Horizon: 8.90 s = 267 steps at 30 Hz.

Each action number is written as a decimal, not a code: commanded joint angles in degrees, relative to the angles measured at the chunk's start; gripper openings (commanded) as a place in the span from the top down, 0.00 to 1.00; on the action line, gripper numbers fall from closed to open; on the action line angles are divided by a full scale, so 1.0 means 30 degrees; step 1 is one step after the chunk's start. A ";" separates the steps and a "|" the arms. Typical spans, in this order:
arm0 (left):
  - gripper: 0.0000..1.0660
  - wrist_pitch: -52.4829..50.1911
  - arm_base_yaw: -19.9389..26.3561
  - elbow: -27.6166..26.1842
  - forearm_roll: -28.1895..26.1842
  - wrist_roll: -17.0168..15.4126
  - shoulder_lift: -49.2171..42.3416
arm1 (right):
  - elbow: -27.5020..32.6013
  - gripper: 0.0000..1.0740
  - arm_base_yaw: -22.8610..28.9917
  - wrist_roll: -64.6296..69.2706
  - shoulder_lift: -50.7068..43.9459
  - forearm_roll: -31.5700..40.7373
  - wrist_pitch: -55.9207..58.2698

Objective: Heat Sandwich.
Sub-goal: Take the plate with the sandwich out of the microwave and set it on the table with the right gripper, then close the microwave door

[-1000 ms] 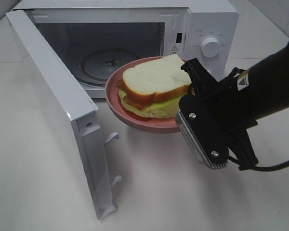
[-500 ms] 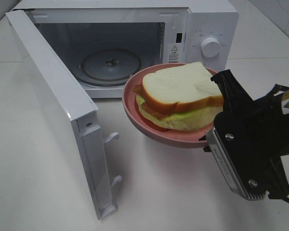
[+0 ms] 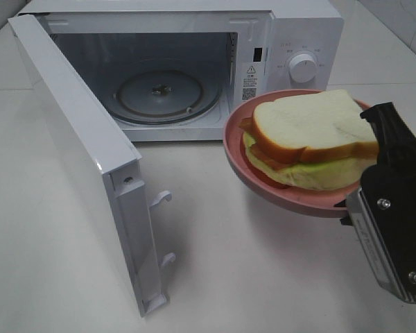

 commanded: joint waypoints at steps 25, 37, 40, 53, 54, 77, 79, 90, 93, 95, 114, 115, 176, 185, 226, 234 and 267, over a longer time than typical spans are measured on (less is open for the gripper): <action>0.05 -0.0172 0.0019 0.0057 -0.0038 -0.0095 -0.0535 | -0.0019 1.00 0.0000 1.8507 -0.0554 -0.9798 0.5691; 0.05 -0.0172 0.0019 0.0057 -0.0038 -0.0095 -0.0535 | -0.0019 1.00 0.0000 2.4694 -0.0210 -1.1669 0.7888; 0.05 -0.0172 0.0019 0.0057 -0.0038 -0.0095 -0.0535 | -0.0019 0.99 0.0000 2.6146 0.0191 -1.1688 0.7964; 0.05 -0.0172 0.0019 0.0057 -0.0038 -0.0095 -0.0535 | -0.1566 1.00 -0.0076 3.6306 0.4259 -1.4630 0.8900; 0.05 -0.0172 0.0019 0.0057 -0.0038 -0.0095 -0.0535 | -0.1566 1.00 -0.0076 3.6306 0.4259 -1.4630 0.8900; 0.05 -0.0172 0.0019 0.0057 -0.0038 -0.0095 -0.0535 | -0.3667 1.00 -0.4851 3.8732 1.0428 -1.4973 0.7200; 0.05 -0.0172 0.0019 0.0057 -0.0038 -0.0095 -0.0535 | -0.3667 1.00 -0.5195 3.9305 1.0848 -1.5279 0.6818; 0.05 -0.0172 0.0019 0.0057 -0.0038 -0.0095 -0.0535 | -0.3667 1.00 -0.5901 4.2437 1.3369 -1.7609 0.5195; 0.05 -0.0172 0.0019 0.0057 -0.0038 -0.0095 -0.0535 | -0.3667 0.99 -0.5901 4.3277 1.4018 -1.8220 0.4851; 0.05 -0.0172 0.0019 0.0057 -0.0038 -0.0095 -0.0535 | -0.3667 0.99 -0.5901 4.3602 1.4553 -1.8507 0.4698; 0.05 -0.0172 0.0019 0.0057 -0.0038 -0.0095 -0.0535 | -0.3667 0.90 -0.5901 4.4805 1.6749 -1.9232 0.3361; 0.05 -0.0172 0.0019 0.0057 -0.0038 -0.0095 -0.0535 | -0.3667 0.86 -0.5901 4.4805 1.6749 -1.9194 0.3361; 0.05 -0.0172 0.0019 0.0057 -0.0038 -0.0095 -0.0535 | -0.3667 0.29 -0.5787 2.8151 -0.5901 -0.3037 0.9969; 0.05 -0.0172 0.0019 0.0057 -0.0038 -0.0095 -0.0535 | -0.3610 0.29 -0.5787 2.8056 -0.9091 -0.2922 1.1096; 0.05 -0.0172 0.0019 0.0057 -0.0038 -0.0095 -0.0516 | 0.0038 0.29 -0.9817 2.5993 -2.0206 -0.1070 1.1440; 0.05 -0.0172 0.0019 0.0057 -0.0038 -0.0095 -0.0516 | 0.0038 0.29 -0.9817 2.5993 -2.0206 -0.1070 1.1440; 0.05 -0.0248 0.0019 0.0019 -0.0420 -0.0172 -0.0382 | 0.0038 0.29 -0.9817 2.5993 -2.0206 -0.1070 1.1440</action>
